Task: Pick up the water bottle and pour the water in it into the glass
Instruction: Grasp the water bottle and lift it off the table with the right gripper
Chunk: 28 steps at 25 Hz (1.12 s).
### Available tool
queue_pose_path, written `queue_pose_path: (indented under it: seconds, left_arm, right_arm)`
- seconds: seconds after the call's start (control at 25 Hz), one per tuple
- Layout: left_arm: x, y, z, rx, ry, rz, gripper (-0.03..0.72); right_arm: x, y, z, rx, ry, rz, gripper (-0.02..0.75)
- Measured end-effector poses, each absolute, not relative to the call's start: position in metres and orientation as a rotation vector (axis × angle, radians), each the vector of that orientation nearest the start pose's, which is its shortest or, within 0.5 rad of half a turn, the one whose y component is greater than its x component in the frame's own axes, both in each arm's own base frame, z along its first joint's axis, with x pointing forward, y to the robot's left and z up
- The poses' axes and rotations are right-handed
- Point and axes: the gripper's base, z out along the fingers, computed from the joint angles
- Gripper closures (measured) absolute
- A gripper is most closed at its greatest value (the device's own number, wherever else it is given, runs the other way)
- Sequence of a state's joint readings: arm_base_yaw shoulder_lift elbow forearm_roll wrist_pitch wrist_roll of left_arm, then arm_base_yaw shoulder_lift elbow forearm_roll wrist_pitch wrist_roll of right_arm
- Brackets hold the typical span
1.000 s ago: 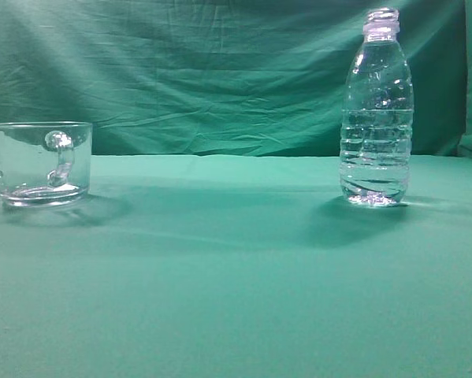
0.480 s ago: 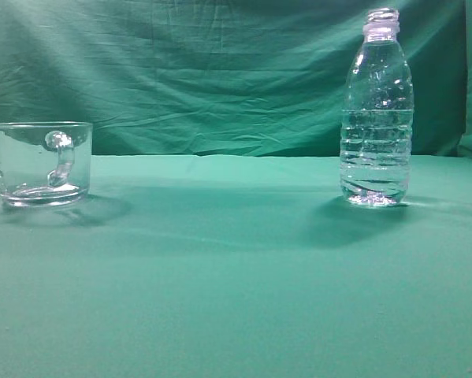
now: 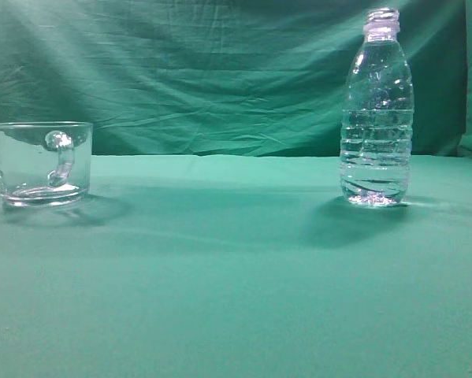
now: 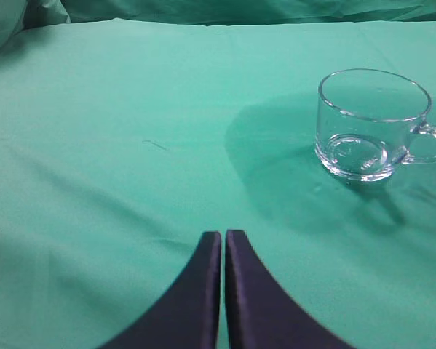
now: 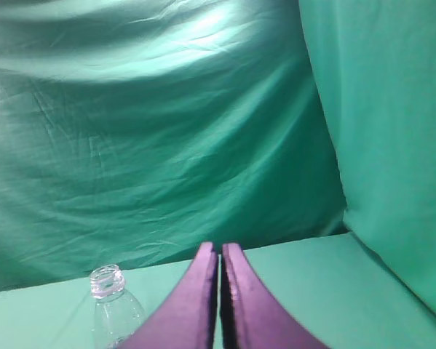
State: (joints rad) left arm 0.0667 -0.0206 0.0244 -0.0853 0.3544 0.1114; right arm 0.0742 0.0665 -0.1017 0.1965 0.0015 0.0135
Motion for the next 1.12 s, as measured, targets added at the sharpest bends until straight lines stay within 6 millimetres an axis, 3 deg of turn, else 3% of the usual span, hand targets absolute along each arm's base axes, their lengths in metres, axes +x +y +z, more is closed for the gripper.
queue_pose_path:
  seconds: [0.2, 0.4, 0.84, 0.92, 1.12]
  left_arm:
    - [0.053, 0.001, 0.174, -0.012, 1.841, 0.041, 0.688]
    - [0.053, 0.001, 0.174, -0.012, 1.841, 0.041, 0.688]
    - [0.053, 0.001, 0.174, -0.012, 1.841, 0.041, 0.688]
    - [0.053, 0.001, 0.174, -0.012, 1.841, 0.041, 0.688]
    - [0.053, 0.001, 0.174, -0.012, 1.841, 0.041, 0.688]
  right_arm:
    - [0.084, 0.007, 0.257, 0.088, 1.631, 0.209, 0.738]
    - [0.115, 0.017, 0.251, 0.031, 1.787, 0.236, 0.738]
    - [0.171, 0.053, 0.224, -0.188, 1.795, 0.25, 0.738]
    - [0.179, 0.061, 0.216, -0.286, 1.786, 0.23, 0.692]
    - [0.202, 0.075, 0.195, -0.367, 1.815, 0.233, 0.343]
